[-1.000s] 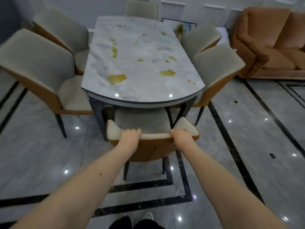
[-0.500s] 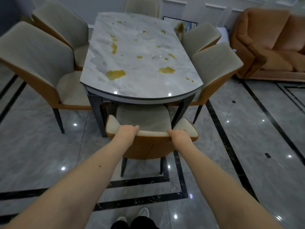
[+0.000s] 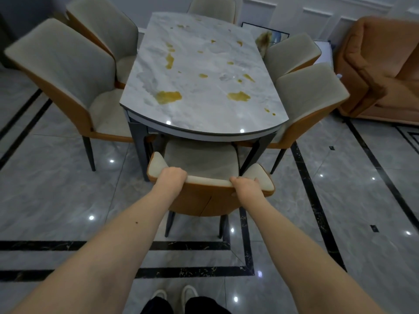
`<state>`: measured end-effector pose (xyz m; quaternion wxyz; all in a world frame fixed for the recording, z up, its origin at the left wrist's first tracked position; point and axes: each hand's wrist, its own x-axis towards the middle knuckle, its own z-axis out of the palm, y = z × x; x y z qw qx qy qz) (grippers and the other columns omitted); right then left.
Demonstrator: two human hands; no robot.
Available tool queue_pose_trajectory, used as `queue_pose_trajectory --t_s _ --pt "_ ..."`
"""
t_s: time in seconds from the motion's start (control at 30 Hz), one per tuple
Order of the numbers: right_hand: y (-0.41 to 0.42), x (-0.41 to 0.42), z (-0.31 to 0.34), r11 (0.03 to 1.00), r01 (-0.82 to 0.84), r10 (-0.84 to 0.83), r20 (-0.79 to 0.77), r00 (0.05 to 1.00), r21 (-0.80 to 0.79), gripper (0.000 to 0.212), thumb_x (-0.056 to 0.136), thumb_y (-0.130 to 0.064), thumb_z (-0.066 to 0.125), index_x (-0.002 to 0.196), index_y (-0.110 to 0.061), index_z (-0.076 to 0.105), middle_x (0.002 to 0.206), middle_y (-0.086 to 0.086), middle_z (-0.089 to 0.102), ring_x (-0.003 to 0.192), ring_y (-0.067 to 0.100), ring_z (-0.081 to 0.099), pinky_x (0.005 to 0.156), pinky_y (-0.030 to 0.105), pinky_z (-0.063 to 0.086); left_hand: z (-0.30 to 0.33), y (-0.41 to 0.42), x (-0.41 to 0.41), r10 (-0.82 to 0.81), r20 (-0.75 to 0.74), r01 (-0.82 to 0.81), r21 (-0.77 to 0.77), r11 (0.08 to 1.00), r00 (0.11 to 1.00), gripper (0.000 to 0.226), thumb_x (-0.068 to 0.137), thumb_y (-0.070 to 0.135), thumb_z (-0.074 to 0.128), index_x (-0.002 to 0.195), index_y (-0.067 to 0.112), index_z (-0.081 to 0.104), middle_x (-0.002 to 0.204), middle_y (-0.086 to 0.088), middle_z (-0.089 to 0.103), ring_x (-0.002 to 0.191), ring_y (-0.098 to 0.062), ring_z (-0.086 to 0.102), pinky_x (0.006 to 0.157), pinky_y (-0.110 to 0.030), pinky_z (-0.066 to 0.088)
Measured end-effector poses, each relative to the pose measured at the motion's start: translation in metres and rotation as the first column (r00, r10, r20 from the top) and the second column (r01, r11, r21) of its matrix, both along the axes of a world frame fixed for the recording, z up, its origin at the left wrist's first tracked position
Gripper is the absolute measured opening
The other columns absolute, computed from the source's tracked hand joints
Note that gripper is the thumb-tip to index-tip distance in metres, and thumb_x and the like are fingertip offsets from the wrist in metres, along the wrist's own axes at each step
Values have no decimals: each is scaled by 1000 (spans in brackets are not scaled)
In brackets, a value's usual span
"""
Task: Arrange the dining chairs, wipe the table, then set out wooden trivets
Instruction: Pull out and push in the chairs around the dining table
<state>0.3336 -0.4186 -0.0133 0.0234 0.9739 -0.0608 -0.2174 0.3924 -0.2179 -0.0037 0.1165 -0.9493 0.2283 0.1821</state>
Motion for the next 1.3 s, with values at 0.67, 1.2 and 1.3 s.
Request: queue_pose_trajectory --t_s 0.67,1.2,1.3 --pt "-15 1 -2 1000 -13 13 9 1000 -7 38 92 -15 55 127 -20 42 120 6 57 116 29 51 109 52 25 -4 -12 -3 -25 35 25 7 1000 999 25 91 19 57 116 14 55 114 -5 61 106 -22 59 88 -32 46" --pt "10 19 -11 999 23 -26 74 997 35 43 86 -7 59 123 -21 43 118 4 55 118 30 48 111 60 15 -4 12 18 -41 115 40 12 999 993 25 92 18 55 117 15 50 113 -3 61 105 -20 60 85 -31 46" --pt "3 23 -7 998 12 -15 35 999 60 35 89 -9 55 121 -21 45 117 4 55 117 29 49 110 61 17 -5 8 16 -38 133 39 -1 999 990 26 92 16 56 117 15 51 112 -3 62 104 -20 61 85 -31 46"
